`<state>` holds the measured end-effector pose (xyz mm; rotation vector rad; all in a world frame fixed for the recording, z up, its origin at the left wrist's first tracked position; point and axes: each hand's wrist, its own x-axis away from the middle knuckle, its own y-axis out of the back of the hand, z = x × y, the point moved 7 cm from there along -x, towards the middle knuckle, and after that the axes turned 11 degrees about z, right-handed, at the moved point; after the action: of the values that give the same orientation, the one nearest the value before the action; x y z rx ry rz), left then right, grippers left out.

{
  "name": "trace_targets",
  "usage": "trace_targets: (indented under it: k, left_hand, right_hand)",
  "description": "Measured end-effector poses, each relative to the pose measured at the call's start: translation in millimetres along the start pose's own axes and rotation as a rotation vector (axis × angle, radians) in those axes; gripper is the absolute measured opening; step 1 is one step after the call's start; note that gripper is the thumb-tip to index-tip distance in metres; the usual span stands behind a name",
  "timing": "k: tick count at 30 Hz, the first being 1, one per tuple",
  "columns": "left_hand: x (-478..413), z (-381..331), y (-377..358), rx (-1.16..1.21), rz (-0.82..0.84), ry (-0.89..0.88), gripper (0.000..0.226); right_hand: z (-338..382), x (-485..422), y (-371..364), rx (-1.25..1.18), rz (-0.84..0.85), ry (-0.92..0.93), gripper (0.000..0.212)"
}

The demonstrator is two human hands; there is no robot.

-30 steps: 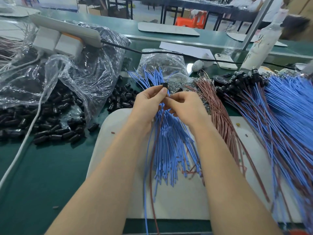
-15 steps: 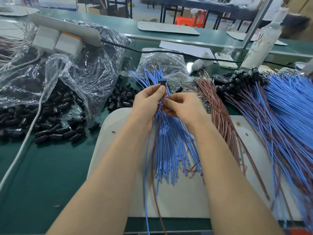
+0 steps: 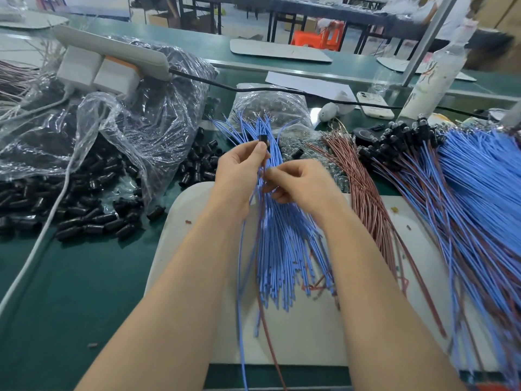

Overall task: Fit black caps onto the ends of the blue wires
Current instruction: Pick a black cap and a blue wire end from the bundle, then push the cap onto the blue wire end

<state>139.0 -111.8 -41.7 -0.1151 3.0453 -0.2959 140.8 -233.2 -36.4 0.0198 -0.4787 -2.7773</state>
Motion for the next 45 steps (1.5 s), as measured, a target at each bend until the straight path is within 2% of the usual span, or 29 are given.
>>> trace_targets:
  k: [5, 8, 14, 19, 21, 26, 30, 35, 37, 41, 45]
  left_hand:
    - [-3.7, -2.0, 1.8, -0.316, -0.055, -0.113, 0.01]
    - [-2.4, -3.6, -5.2, -0.384, -0.016, -0.156, 0.014]
    - [0.9, -8.7, -11.9, -0.395, 0.041, -0.203, 0.023]
    - [1.8, -7.9, -14.8, -0.332, 0.099, -0.226, 0.018]
    - [2.7, -8.4, -16.2, -0.313, 0.115, -0.231, 0.018]
    - [2.2, -8.8, -15.6, -0.292, 0.117, -0.231, 0.018]
    - [2.0, -8.2, -15.4, -0.3, 0.117, -0.225, 0.018]
    - [2.5, -8.3, -15.9, -0.314, 0.125, -0.224, 0.019]
    - [3.0, -8.4, -16.9, -0.317, 0.137, -0.227, 0.019]
    - [3.4, -9.5, -19.1, -0.331, 0.15, -0.253, 0.019]
    - [2.2, -10.0, -19.4, -0.36, 0.153, -0.267, 0.022]
  right_hand:
    - [-12.7, 14.9, 75.5, 0.085, -0.499, -0.021, 0.017]
    - [-25.1, 17.9, 89.9, 0.226, -0.596, -0.106, 0.019]
    - [-14.9, 8.9, 66.8, 0.521, -0.471, -0.06, 0.024]
    - [-28.5, -1.1, 53.8, 0.638, -0.3, -0.214, 0.047]
    - [-29.8, -2.4, 52.6, 0.651, -0.275, -0.236, 0.049]
    - [-23.0, -0.6, 53.9, 0.642, -0.303, -0.185, 0.035]
    - [-29.2, -3.9, 51.4, 0.684, -0.276, -0.251, 0.02]
    - [-30.7, -3.9, 51.4, 0.663, -0.3, -0.257, 0.022]
    - [-25.2, -1.8, 52.1, 0.631, -0.332, -0.204, 0.023]
    - [7.3, 8.9, 48.0, 0.384, -0.41, 0.108, 0.018]
    - [26.7, 12.1, 27.8, 0.253, -0.268, 0.261, 0.015]
